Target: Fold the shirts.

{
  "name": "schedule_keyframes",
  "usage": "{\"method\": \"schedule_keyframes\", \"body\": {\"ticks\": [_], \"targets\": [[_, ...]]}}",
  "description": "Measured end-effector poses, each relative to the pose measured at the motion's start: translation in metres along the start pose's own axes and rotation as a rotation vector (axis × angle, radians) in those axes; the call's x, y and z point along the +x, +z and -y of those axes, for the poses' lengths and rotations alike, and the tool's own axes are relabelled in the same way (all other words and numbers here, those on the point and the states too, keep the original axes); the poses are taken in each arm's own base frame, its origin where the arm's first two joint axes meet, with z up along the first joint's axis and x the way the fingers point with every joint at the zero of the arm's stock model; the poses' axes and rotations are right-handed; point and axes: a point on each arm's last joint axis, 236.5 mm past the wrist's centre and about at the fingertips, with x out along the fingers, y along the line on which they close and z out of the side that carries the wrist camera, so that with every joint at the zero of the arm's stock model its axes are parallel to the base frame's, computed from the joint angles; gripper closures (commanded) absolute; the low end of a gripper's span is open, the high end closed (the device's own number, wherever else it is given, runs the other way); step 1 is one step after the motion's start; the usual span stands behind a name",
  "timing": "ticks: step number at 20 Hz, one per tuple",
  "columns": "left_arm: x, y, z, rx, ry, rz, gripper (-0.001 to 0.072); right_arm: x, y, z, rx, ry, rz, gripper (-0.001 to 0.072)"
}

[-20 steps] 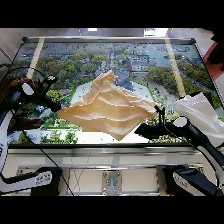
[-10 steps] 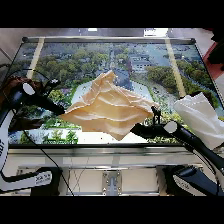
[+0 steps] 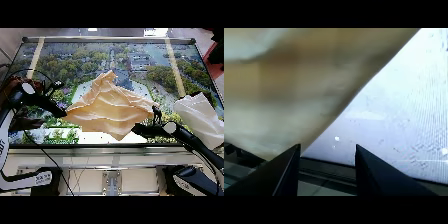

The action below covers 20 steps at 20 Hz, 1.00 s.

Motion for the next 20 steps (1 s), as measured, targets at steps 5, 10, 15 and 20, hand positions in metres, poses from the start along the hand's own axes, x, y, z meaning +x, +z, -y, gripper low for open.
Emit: {"method": "schedule_keyframes", "body": {"ticks": [5, 10, 15, 20], "targets": [[0.016, 0.004, -0.020, -0.011, 0.051, 0.017, 0.0520, 0.000, 0.014, -0.002, 0.017, 0.009, 0.059, 0.0312], [0.020, 0.031, -0.024, -0.072, 0.052, 0.130, 0.0698, 0.003, 0.010, 0.001, 0.104, 0.016, 0.052, 0.0310], [0.021, 0.039, -0.024, -0.093, 0.048, 0.166, 0.0698, 0.017, 0.006, 0.011, 0.226, 0.015, 0.040, 0.0311], [0.020, 0.041, -0.024, -0.100, 0.045, 0.173, 0.0697, 0.030, 0.018, 0.010, 0.306, 0.056, 0.076, 0.0490]]}}
